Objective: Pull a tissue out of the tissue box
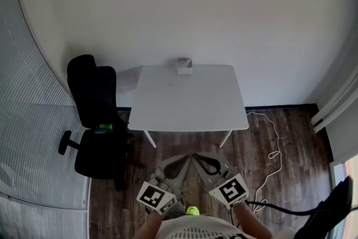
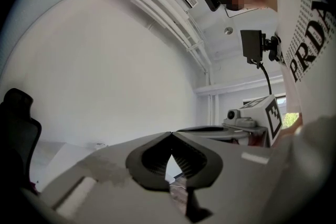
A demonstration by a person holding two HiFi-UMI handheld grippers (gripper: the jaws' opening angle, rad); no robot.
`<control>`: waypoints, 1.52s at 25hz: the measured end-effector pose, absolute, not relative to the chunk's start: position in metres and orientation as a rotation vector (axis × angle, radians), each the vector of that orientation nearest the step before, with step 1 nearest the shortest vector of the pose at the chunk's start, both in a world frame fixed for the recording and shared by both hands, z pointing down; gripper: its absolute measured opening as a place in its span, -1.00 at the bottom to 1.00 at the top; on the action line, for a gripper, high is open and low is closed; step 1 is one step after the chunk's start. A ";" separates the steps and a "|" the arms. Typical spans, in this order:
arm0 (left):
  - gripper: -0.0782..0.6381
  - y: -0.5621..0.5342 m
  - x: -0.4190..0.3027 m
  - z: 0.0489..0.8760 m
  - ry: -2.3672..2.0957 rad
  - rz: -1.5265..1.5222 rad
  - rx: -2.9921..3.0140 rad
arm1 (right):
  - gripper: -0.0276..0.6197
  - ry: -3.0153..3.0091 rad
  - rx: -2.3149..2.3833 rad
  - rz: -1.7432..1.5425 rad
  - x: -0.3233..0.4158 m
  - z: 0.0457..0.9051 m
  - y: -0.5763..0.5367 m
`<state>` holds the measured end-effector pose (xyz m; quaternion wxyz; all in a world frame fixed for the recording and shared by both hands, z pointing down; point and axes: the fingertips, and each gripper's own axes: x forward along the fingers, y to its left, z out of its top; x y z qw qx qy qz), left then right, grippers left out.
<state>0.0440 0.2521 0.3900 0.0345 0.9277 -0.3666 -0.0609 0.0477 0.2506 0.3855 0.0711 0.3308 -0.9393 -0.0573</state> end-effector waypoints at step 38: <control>-0.81 0.011 -0.038 0.383 -0.886 -0.165 2.907 | -0.90 -2.703 1.146 -0.179 -0.036 0.377 0.013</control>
